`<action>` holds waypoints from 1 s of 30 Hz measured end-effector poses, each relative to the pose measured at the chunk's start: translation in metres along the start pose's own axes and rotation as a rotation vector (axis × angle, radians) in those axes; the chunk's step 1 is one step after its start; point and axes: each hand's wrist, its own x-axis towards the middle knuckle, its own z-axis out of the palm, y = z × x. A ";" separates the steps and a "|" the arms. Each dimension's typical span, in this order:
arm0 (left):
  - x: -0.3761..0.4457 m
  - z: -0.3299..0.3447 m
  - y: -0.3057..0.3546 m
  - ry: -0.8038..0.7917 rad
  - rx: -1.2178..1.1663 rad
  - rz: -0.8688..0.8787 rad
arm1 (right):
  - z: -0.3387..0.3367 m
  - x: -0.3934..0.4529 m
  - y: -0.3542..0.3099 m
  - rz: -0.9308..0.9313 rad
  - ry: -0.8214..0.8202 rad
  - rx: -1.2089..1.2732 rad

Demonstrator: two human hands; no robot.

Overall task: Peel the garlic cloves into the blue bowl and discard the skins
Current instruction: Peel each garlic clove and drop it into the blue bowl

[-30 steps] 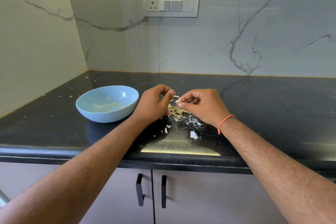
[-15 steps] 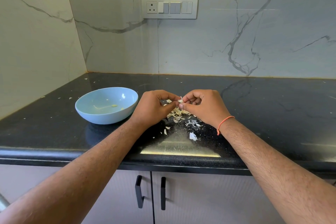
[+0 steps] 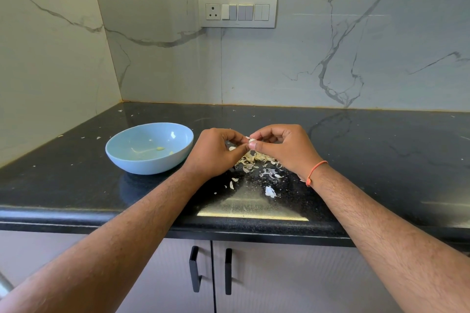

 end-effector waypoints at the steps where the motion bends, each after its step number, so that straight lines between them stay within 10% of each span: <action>1: 0.000 0.000 0.000 0.003 0.000 -0.005 | 0.000 0.000 0.000 0.000 0.003 0.012; 30: -0.002 -0.004 0.005 0.032 -0.112 0.003 | -0.003 0.001 -0.002 0.139 -0.026 0.201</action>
